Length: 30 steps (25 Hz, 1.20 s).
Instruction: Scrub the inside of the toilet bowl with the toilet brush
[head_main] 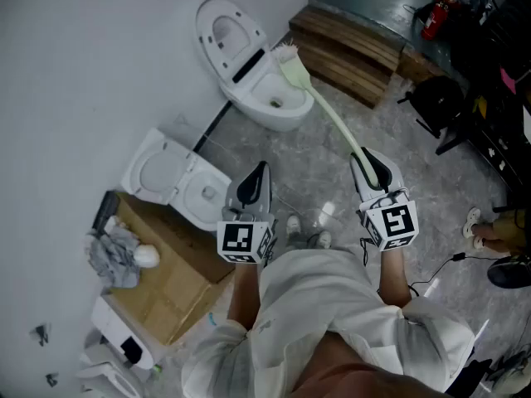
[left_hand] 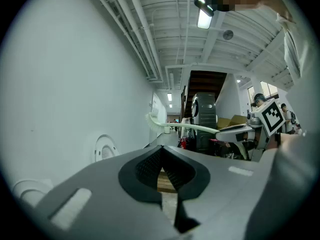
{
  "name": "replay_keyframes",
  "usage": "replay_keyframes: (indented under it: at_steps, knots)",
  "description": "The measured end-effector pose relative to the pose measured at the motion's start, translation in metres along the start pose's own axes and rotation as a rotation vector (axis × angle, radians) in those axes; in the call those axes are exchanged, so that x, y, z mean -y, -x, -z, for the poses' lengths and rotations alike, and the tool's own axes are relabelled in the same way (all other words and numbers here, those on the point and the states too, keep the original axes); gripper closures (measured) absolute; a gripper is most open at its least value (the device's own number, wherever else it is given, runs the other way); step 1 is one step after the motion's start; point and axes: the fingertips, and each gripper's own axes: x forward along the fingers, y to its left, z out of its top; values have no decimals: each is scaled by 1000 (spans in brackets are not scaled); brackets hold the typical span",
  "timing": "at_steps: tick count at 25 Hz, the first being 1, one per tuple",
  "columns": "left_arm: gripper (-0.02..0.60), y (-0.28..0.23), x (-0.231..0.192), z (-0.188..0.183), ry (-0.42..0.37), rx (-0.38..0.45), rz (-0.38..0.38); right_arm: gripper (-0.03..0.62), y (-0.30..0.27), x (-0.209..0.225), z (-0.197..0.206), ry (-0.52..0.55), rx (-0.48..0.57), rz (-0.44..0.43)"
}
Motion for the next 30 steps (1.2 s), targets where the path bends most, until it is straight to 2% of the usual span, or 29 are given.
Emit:
replay_keyframes:
  at_steps: [3,8,13,17,21,25,30]
  knots:
    - [563,-2,14,-4,-8,8,-1,507,7,6,4,2,-5,-11]
    - [563,-6,38,-9,-44,4,10,507,21,17,15,-67,-8,-34]
    - [563,-9,49,-15,-78,-1,-24,507,29,27,25,-67,-14,-60]
    - [563,-13,54,-14,-74,2,-54,507,25,34,30,-68,-21,-79]
    - [563,-28,61,-8,-97,-13,-45,507,12,44,29,-62,-21,-91]
    - [563,-51,54,-4,-85,-11,-33,505,-12,56,28,-54,-27,-98]
    - [563,-88,24,-1,-95,-18,-46,507,-54,70,27,-43,-42,-99]
